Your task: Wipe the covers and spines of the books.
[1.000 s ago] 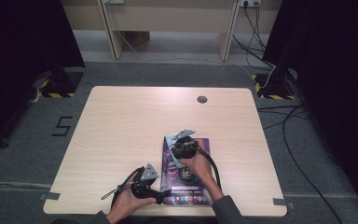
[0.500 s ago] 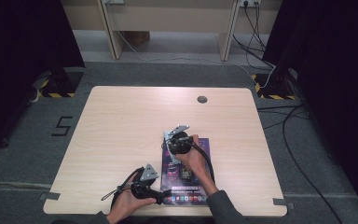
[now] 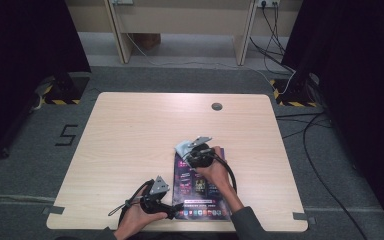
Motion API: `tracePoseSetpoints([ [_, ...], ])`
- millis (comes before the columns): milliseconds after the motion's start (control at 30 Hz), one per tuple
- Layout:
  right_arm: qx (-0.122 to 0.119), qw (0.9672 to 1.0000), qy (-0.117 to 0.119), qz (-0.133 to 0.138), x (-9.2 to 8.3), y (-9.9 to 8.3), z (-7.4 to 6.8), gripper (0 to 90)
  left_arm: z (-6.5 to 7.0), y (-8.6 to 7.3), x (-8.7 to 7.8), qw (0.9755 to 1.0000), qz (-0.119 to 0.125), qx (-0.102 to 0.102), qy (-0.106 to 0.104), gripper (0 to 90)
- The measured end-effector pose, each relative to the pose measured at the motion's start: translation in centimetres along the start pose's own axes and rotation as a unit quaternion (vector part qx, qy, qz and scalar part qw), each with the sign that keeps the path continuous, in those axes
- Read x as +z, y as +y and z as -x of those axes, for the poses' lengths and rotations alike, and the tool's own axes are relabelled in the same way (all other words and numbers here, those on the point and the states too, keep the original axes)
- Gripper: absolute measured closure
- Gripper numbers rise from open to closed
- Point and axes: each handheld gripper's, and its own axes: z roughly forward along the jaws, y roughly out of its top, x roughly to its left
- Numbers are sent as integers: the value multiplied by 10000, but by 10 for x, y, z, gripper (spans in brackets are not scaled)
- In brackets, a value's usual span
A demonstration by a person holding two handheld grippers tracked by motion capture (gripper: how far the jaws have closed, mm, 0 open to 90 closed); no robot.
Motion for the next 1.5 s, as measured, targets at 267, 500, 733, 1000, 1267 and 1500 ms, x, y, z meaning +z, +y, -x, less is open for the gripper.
tracePoseSetpoints([
  [267,379,9990,-194,159,-10,-19,22,638,1,-1,0,10000,27,-29,11,114],
  [500,268,9994,2,236,-3,-10,3,637,0,0,0,10000,6,-1,4,112],
  [733,-282,9990,248,240,1,-2,-28,637,0,0,0,10000,10,-1,-4,111],
  [1000,-87,9996,242,129,-3,-6,-16,613,0,-1,0,10000,21,-6,6,117],
  [1267,324,9993,-198,-69,-22,-27,29,613,0,-1,0,10000,46,-25,-2,117],
  [1500,794,9951,-579,-58,-35,-45,60,612,1,-1,0,10000,62,-40,6,118],
])
